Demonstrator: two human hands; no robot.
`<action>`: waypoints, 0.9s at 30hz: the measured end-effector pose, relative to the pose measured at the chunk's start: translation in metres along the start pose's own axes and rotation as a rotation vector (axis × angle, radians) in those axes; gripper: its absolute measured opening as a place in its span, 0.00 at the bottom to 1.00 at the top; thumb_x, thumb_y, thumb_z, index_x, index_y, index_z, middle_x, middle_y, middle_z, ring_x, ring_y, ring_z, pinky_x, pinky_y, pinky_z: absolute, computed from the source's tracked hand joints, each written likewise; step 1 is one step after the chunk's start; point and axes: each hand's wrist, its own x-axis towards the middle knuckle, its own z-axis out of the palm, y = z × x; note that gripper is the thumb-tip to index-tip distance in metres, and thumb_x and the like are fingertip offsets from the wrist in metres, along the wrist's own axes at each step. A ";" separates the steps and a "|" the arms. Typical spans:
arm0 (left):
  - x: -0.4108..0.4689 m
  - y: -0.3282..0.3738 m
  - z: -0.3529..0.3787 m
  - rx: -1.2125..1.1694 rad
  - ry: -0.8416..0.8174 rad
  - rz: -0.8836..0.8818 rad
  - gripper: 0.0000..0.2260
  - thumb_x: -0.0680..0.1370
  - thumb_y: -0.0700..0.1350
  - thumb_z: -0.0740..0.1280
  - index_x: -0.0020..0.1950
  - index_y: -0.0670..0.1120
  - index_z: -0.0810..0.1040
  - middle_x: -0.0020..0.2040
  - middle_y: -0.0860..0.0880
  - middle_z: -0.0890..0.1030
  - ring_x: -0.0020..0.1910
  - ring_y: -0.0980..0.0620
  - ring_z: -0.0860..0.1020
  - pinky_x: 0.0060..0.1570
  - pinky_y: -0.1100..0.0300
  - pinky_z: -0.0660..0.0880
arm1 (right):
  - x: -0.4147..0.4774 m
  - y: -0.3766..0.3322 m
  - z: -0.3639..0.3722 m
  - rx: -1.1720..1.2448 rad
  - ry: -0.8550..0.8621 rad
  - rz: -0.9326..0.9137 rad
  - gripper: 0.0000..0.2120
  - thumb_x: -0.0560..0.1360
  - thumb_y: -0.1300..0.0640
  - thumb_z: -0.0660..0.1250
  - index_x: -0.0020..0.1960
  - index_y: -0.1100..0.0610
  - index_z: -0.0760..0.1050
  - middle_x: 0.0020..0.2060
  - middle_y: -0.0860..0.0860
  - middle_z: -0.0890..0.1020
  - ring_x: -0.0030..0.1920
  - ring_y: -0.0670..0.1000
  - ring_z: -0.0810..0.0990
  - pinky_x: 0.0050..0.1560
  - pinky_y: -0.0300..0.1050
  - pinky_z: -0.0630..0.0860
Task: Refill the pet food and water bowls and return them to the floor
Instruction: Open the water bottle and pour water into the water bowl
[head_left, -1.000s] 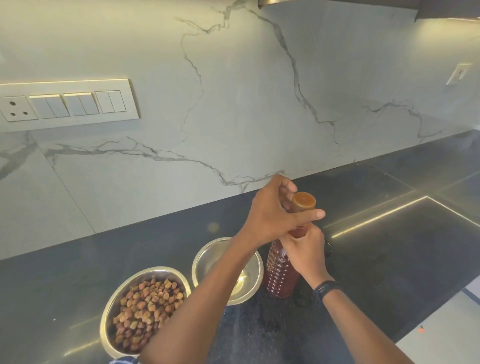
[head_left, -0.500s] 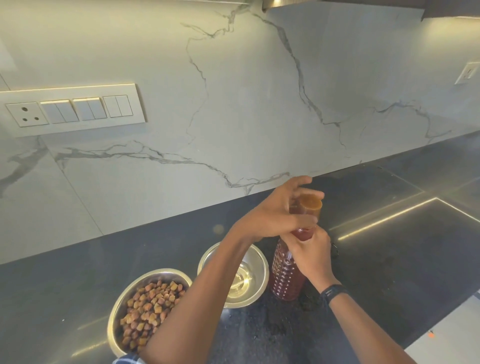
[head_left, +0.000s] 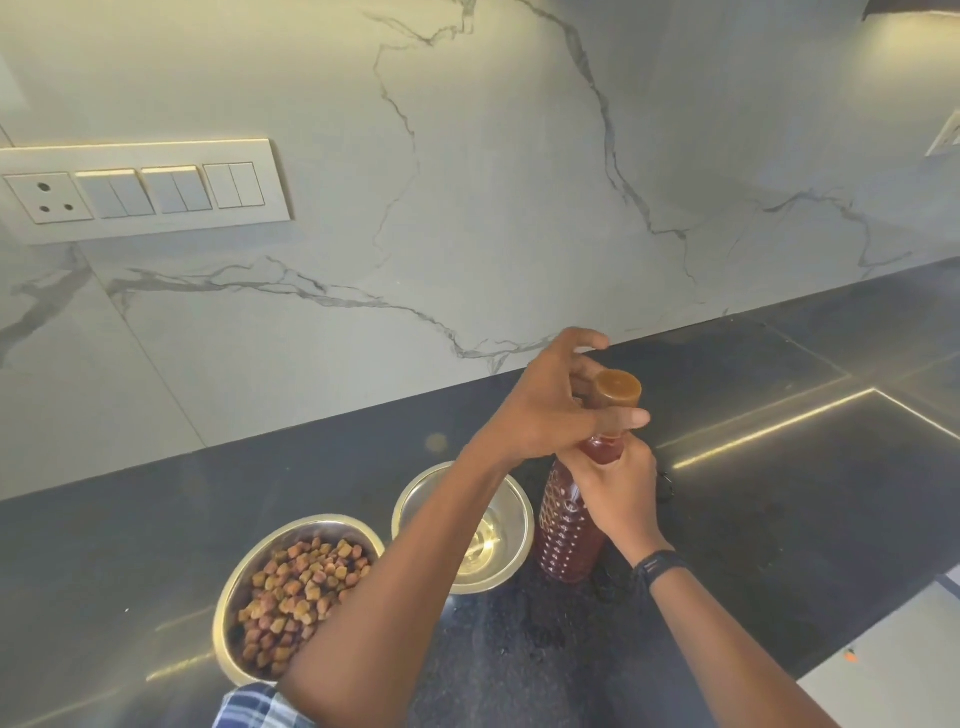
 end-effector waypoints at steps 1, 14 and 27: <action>0.000 0.002 0.004 0.060 0.072 0.019 0.32 0.65 0.49 0.82 0.63 0.49 0.69 0.46 0.51 0.80 0.41 0.56 0.80 0.47 0.59 0.79 | 0.000 -0.001 0.000 0.002 -0.003 0.001 0.06 0.69 0.56 0.78 0.39 0.54 0.81 0.31 0.46 0.85 0.36 0.47 0.85 0.41 0.56 0.81; -0.003 -0.001 0.017 0.182 0.220 0.028 0.26 0.64 0.55 0.81 0.52 0.49 0.71 0.39 0.55 0.78 0.35 0.59 0.75 0.39 0.63 0.74 | 0.000 0.002 0.001 0.060 -0.016 -0.024 0.13 0.63 0.43 0.70 0.35 0.53 0.78 0.26 0.43 0.81 0.29 0.45 0.81 0.31 0.51 0.75; 0.000 -0.006 0.006 0.066 0.034 0.017 0.19 0.67 0.47 0.81 0.54 0.47 0.81 0.47 0.51 0.85 0.46 0.52 0.83 0.51 0.58 0.80 | 0.001 0.003 0.000 0.056 -0.034 0.005 0.13 0.63 0.44 0.72 0.34 0.54 0.78 0.27 0.48 0.82 0.30 0.48 0.82 0.33 0.55 0.78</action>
